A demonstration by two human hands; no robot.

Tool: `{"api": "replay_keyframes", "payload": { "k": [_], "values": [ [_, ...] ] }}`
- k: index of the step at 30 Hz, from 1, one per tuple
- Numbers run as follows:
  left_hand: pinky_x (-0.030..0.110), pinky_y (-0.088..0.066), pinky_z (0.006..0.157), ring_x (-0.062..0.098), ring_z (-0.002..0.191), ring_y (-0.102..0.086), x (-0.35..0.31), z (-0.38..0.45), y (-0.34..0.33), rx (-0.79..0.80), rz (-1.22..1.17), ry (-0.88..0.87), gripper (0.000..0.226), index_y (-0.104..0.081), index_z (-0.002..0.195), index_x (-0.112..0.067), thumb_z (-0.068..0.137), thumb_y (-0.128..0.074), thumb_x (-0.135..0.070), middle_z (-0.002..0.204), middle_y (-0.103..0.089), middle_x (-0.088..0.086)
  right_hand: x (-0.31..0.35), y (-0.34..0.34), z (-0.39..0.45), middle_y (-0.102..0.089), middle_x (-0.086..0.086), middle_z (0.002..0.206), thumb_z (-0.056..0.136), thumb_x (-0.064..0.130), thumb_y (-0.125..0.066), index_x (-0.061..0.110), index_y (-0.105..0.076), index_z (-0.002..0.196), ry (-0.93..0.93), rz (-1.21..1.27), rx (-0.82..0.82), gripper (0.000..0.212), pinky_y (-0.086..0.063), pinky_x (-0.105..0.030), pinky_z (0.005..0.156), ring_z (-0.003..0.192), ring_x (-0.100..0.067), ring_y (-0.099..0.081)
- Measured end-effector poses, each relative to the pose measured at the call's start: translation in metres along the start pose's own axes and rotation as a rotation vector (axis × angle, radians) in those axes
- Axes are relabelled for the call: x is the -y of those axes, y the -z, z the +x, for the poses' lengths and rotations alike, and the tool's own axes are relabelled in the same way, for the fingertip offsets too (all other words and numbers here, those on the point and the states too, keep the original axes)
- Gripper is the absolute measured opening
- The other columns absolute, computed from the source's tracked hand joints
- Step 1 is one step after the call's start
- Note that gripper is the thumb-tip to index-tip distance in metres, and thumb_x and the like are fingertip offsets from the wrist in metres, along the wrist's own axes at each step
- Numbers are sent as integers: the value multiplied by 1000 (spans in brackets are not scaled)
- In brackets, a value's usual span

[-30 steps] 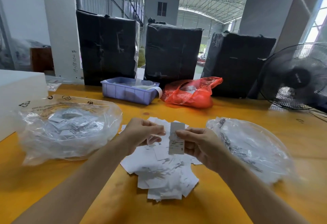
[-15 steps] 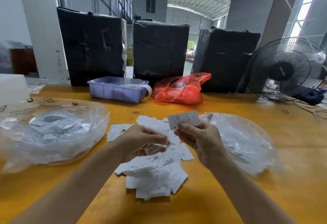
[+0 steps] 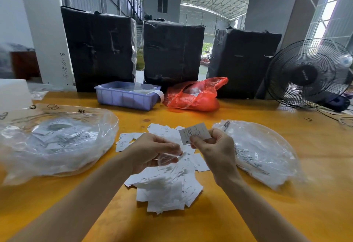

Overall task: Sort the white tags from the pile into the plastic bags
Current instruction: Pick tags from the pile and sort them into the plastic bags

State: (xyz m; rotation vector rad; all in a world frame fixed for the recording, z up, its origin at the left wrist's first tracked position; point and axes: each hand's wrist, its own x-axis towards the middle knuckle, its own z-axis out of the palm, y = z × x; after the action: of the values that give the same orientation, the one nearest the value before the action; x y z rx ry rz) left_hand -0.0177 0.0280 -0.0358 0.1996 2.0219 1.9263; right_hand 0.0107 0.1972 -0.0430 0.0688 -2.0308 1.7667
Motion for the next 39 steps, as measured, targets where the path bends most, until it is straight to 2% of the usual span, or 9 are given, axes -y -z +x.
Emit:
{"api": "replay_keyframes", "payload": {
  "k": [3,7,10,14,21,26,30,34,39],
  "values": [
    [26,-58,67,23,74,-71,1,1,0,6,19,0,29,-76,82,-1,62,-77,-22,90,-73,17,-2,0,-1,-70,-6,79,79,8,-73,15,-62,80,2,-13,-3,13,-56,-27,68,76,-19,-68],
    [24,-56,67,23,80,-72,1,1,1,26,23,7,28,-77,81,-3,65,-74,-26,92,-74,13,-3,-2,-3,-70,-5,82,80,7,-73,15,-62,81,3,-3,19,14,-55,-20,65,77,-17,-69],
    [26,-55,69,24,83,-72,1,2,2,43,15,15,28,-76,81,-3,69,-70,-28,94,-74,13,-3,-2,-3,-71,-6,82,80,6,-72,12,-63,84,-43,60,40,12,-56,-21,66,75,-20,-69],
    [26,-54,69,25,81,-72,1,1,3,74,6,27,31,-74,86,-1,73,-66,-27,96,-73,15,-2,0,-2,-71,-10,84,81,5,-71,7,-63,90,-100,128,68,12,-54,-20,63,72,-19,-68],
    [24,-55,64,24,78,-72,0,1,1,94,1,33,26,-73,86,1,78,-64,-23,96,-73,15,-1,1,-1,-71,-11,87,81,6,-70,9,-64,90,-100,219,50,11,-50,-15,59,70,-17,-68],
    [24,-55,64,25,79,-72,1,1,1,87,3,28,28,-75,83,-2,73,-65,-26,96,-73,15,-3,1,-1,-71,-9,83,80,5,-71,8,-64,89,-106,194,68,12,-50,-15,58,66,-15,-67],
    [26,-55,67,25,78,-72,1,0,2,81,3,25,27,-75,83,-2,73,-65,-25,96,-73,16,-4,1,-1,-72,-6,80,79,5,-73,10,-65,86,-146,162,108,12,-47,-12,53,62,-12,-67],
    [24,-55,65,23,77,-72,-1,-1,3,83,-2,34,24,-72,94,-3,84,-60,-22,98,-73,14,-6,4,0,-70,0,74,78,8,-74,14,-67,87,-247,114,183,13,-47,-23,61,64,-10,-63],
    [23,-57,62,22,77,-72,-2,-1,2,55,24,50,25,-71,95,-2,91,-56,-21,94,-74,12,-5,11,3,-67,4,67,76,7,-76,13,-66,89,-229,3,346,18,-48,-15,54,54,-1,-58]
  ]
}}
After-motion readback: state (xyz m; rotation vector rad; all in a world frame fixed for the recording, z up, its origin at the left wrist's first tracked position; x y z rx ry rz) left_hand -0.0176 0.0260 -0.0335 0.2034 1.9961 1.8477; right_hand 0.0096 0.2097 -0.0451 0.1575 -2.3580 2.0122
